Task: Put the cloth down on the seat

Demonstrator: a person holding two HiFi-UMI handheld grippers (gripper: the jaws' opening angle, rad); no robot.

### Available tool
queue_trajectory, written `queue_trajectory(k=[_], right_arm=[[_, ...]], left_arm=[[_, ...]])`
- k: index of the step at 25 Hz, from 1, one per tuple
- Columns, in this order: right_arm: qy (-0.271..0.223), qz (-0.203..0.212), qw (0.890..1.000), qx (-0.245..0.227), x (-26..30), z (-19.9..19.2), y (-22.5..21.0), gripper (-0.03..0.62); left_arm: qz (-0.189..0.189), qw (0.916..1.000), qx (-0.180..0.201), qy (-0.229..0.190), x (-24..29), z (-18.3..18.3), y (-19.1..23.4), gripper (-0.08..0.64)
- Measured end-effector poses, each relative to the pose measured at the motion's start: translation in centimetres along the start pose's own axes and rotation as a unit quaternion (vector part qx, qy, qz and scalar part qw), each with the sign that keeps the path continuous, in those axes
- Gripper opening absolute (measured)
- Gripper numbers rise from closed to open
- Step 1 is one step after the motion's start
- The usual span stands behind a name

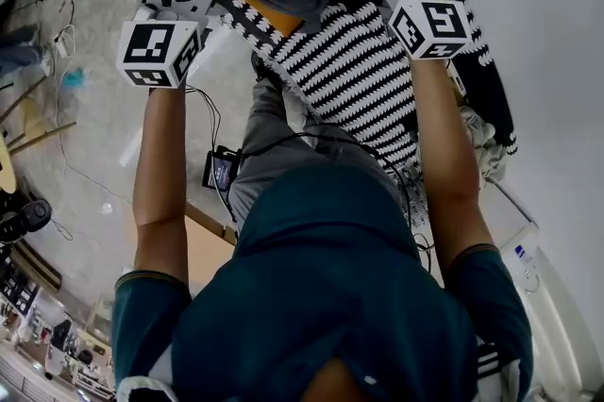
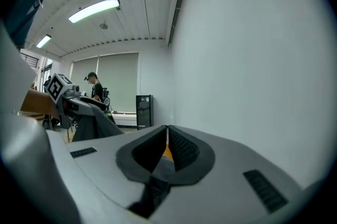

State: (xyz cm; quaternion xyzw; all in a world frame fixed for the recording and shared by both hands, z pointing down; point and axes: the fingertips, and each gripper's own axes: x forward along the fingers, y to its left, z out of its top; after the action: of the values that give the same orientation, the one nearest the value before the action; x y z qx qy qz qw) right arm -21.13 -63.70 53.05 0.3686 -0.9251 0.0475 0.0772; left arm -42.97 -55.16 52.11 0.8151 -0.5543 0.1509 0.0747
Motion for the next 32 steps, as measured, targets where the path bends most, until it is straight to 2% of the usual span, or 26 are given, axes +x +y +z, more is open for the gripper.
queue_trajectory(k=[2,3,4,5,6,7,8,9,10,12,13,14,17,19,20,22,24,28,32], right_arm=[[-0.003,0.005,1.000,0.002,0.7,1.6,0.5,0.026],[-0.004,0.007,1.000,0.003,0.9,2.2,0.6,0.026],[-0.007,0.009,1.000,0.004,0.7,2.6,0.7,0.026],[-0.012,0.010,1.000,0.005,0.1,2.9,0.6,0.026],[-0.016,0.009,1.000,0.005,-0.7,3.0,0.4,0.026],[-0.018,0.007,1.000,0.007,-1.5,3.0,0.2,0.026],[-0.020,0.006,1.000,0.008,-2.4,3.1,0.2,0.026],[-0.022,0.005,1.000,0.010,-3.2,3.2,0.3,0.026],[-0.025,0.005,1.000,0.012,-3.9,3.3,0.5,0.026],[-0.032,0.006,0.999,0.015,-5.4,3.8,0.6,0.026],[-0.035,0.006,0.999,0.015,-6.1,4.0,0.6,0.026],[-0.037,0.006,0.999,0.016,-6.8,4.1,0.5,0.026],[-0.042,0.005,0.999,0.020,-8.7,4.2,0.2,0.026],[-0.048,0.003,0.999,0.021,-9.8,4.5,-0.1,0.026],[-0.051,0.002,0.998,0.021,-10.3,4.7,-0.3,0.026],[-0.056,0.000,0.998,0.021,-11.1,5.1,-0.3,0.026],[-0.060,0.002,0.998,0.020,-11.6,5.4,-0.1,0.026],[-0.073,0.006,0.997,0.014,-12.3,6.5,0.3,0.026],[-0.090,0.010,0.996,0.009,-12.9,8.0,0.9,0.026]], left_arm=[[-0.007,0.9979,-0.063,-0.013,0.4,2.4,1.4,0.221],[-0.013,0.9925,-0.118,-0.026,0.8,3.4,2.3,0.221],[-0.020,0.9792,-0.197,-0.045,1.4,4.1,3.2,0.221],[-0.028,0.9545,-0.289,-0.067,2.5,4.3,4.3,0.221],[-0.032,0.9209,-0.380,-0.083,3.9,4.1,5.5,0.221],[-0.029,0.8881,-0.450,-0.087,5.4,3.6,6.7,0.221],[-0.017,0.8689,-0.489,-0.077,6.7,3.0,7.6,0.222],[-0.001,0.8702,-0.490,-0.054,7.7,2.6,8.0,0.233],[0.014,0.8889,-0.457,-0.029,8.1,2.8,7.8,0.233],[0.028,0.9375,-0.347,0.005,7.8,4.4,6.2,0.235],[0.030,0.9536,-0.299,0.014,7.4,5.1,5.2,0.249],[0.031,0.9628,-0.268,0.022,6.8,5.3,4.4,0.284],[0.045,0.9756,-0.209,0.047,5.0,4.5,2.9,0.347],[0.061,0.9872,-0.134,0.061,3.7,4.7,2.0,0.353],[0.069,0.9920,-0.085,0.062,3.1,5.3,1.5,0.353],[0.085,0.9948,0.007,0.055,1.9,6.8,0.4,0.353],[0.096,0.9929,0.060,0.036,0.9,8.4,-0.7,0.353],[0.108,0.9888,0.103,0.000,-0.5,11.5,-2.8,0.353],[0.123,0.9856,0.114,-0.022,-2.2,13.4,-3.9,0.353]])
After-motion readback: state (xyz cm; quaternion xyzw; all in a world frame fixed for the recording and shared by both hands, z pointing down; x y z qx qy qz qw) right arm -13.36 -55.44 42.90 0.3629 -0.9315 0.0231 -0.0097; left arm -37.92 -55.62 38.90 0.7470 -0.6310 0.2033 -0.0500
